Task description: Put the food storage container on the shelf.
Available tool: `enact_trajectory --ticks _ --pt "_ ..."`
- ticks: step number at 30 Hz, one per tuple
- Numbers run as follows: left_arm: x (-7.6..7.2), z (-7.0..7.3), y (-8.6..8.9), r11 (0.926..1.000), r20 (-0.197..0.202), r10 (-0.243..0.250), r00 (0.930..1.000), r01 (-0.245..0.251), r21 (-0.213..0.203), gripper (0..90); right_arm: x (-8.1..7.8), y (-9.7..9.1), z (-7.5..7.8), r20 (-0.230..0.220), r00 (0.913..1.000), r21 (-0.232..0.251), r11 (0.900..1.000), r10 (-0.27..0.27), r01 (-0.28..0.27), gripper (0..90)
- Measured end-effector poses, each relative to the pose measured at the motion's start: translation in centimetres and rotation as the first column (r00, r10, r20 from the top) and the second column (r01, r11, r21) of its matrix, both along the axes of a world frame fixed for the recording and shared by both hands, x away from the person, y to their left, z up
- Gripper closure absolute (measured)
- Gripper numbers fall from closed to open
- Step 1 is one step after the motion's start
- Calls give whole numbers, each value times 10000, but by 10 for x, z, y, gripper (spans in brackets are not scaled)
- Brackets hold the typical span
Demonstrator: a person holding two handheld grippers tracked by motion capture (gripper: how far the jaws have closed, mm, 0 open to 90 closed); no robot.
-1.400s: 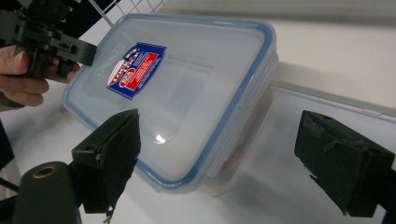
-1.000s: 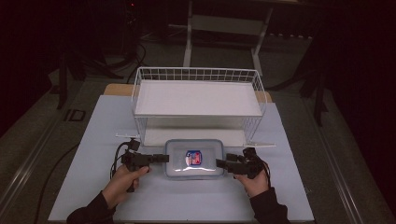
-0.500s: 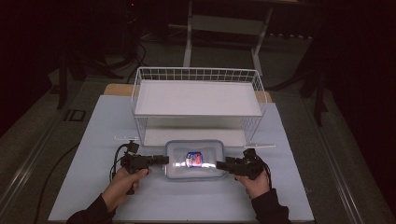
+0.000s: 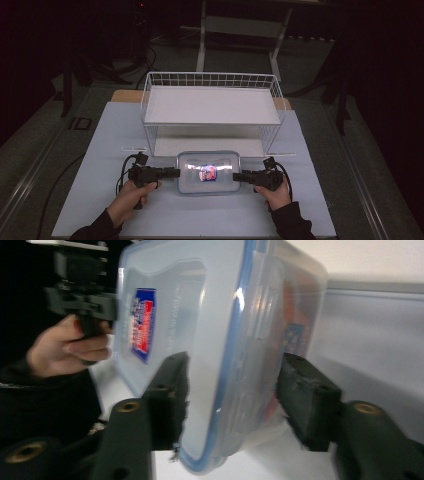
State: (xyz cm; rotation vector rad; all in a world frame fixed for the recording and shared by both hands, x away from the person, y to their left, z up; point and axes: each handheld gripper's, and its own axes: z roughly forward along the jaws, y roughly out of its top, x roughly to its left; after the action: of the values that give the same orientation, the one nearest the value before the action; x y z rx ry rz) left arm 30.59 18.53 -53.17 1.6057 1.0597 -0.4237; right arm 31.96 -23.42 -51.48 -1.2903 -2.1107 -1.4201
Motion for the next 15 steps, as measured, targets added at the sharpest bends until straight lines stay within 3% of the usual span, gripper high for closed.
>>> enact_trajectory --ticks 5,12,15 --pt "-4 2 -1 10000 -34 85 10000 -85 -24 573 -1 -2 -1 -89 9999 177 9998 71 -70 505" --pt "-13 9 -10 9989 504 376 9980 -390 258 574 -8 -6 3 101 9999 15 10000 -21 21 528" --pt "-14 14 -16 9982 716 472 9963 -497 333 575 -9 -11 4 34 9998 157 9997 -201 200 526"
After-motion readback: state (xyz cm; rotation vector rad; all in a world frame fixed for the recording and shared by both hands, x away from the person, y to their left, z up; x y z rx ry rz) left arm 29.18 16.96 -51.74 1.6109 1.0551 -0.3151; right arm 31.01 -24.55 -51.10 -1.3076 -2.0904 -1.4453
